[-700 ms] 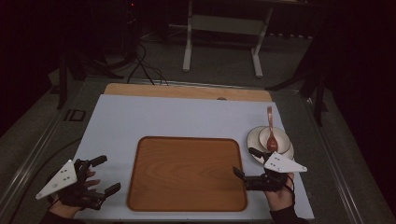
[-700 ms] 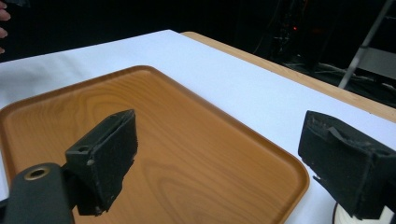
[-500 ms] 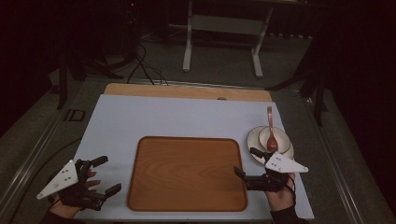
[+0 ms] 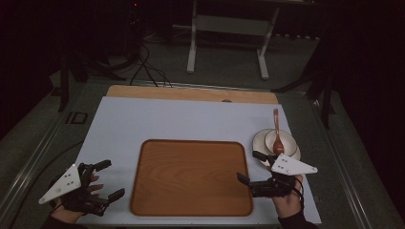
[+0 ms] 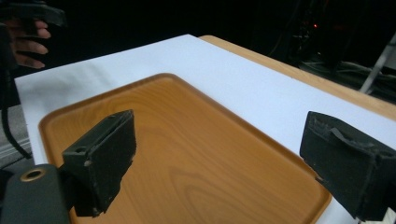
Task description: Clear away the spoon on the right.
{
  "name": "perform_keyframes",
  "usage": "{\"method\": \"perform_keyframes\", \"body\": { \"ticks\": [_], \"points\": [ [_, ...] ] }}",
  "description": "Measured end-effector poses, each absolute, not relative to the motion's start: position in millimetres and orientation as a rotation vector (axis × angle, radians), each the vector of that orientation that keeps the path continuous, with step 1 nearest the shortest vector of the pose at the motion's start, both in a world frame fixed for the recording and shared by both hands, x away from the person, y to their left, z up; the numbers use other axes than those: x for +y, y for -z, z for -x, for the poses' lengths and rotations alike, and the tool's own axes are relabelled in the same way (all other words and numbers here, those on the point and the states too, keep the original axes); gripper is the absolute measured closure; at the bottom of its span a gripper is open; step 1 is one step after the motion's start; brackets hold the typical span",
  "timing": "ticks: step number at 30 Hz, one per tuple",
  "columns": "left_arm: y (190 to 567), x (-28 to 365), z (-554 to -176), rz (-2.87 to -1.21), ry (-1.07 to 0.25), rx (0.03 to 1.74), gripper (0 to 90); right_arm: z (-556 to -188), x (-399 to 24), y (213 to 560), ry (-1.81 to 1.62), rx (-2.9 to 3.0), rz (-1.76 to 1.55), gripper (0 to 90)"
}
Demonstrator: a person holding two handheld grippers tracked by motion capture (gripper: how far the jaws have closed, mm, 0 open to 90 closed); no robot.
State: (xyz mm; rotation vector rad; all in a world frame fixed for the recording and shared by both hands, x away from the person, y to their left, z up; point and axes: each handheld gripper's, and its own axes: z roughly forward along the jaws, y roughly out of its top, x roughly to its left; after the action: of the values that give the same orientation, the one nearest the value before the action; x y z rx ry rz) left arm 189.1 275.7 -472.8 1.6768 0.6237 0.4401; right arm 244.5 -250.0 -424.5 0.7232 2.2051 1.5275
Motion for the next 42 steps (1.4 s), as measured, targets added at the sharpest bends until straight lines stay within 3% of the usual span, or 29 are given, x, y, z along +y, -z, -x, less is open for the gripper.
{"method": "perform_keyframes", "body": {
  "ticks": [22,32,42],
  "points": [
    [473,275,-189,-1.682,-0.447,0.619,0.0,-266,-259,364,-1.536,2.105,-0.651,10.2],
    [473,274,-189,-1.681,-0.446,0.616,0.0,-303,-277,351,-1.478,2.044,-0.746,9.6],
    [473,274,-189,-1.685,-0.443,0.613,0.0,-348,-293,360,-1.420,2.024,-0.959,8.6]
  ]
}}
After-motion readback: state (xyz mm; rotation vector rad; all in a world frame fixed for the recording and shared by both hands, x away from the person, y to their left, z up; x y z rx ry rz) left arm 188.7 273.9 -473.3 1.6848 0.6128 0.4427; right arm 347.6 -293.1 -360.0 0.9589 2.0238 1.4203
